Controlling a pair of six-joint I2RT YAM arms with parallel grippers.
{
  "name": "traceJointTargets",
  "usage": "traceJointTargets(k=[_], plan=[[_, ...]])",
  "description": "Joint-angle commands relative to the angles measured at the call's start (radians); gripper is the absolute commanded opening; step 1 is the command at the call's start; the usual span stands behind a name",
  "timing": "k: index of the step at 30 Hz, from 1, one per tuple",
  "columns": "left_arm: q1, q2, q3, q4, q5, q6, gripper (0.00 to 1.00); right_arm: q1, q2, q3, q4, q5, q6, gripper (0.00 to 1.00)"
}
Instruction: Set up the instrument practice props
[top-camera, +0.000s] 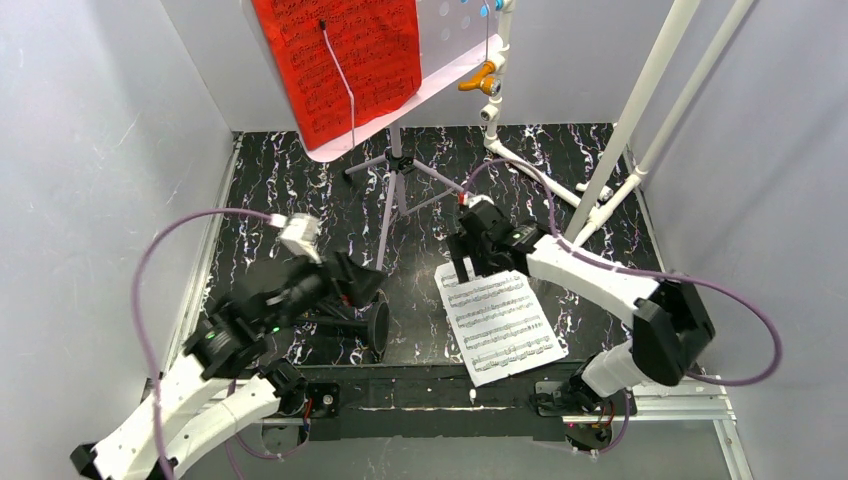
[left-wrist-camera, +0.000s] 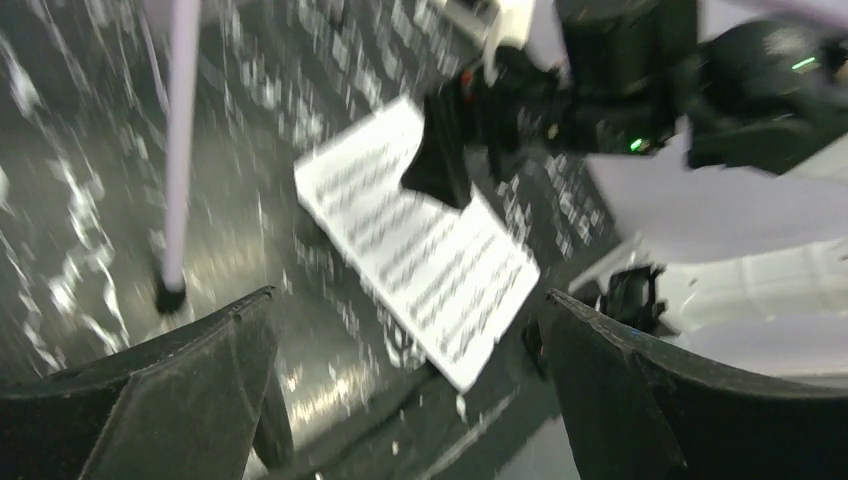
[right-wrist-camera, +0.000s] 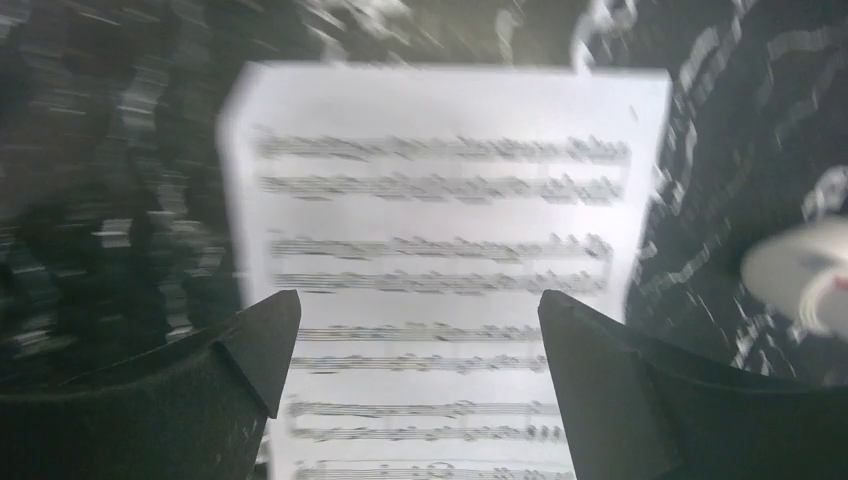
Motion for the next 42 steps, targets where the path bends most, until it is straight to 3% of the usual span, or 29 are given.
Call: traceJointTargets(k=[1,5,9,15,17,24,33,36,39,42], plan=[[0.001,0.140,-0.132,-0.006,0.164,-0.210,0.98,-0.003,0.043,-0.077,-0.092,0.282,0.108,0.98],[-0.037,0.267,-0.214,0.151,0.281,-0.290,0.98,-0.012,0.046,-0.153,-0.077,0.324,0.162,0.98],[-0.162,0.379,-0.194,0.191,0.147,-0.266,0.98,-0.019,0.041,-0.240,-0.012,0.292,0.194,0.98],[-0.222,0.518,-0.170,0.206,-0.020,-0.243,0.98,-0.020,0.028,-0.407,0.361,-0.094,0.270,0.95],[-0.222,0.526,-0.175,0.207,-0.069,-0.242,0.98,-0.018,0.051,-0.418,0.449,-0.144,0.301,0.94],[-0.221,0.596,-0.136,0.139,-0.188,-0.269,0.98,-0.022,0.059,-0.374,0.376,-0.020,0.280,0.95],[-0.223,0.753,-0.060,0.171,-0.198,-0.318,0.98,-0.036,0.014,-0.443,0.403,-0.023,0.292,0.96],[-0.277,0.780,-0.006,0.166,-0.338,-0.281,0.98,-0.039,0.000,-0.459,0.404,-0.010,0.293,0.96],[-0.283,0.838,0.071,0.047,-0.416,-0.394,0.98,-0.050,-0.008,-0.461,0.353,0.041,0.310,0.96],[-0.283,0.903,0.109,0.017,-0.387,-0.488,0.98,-0.076,-0.040,-0.495,0.346,0.061,0.332,0.96]])
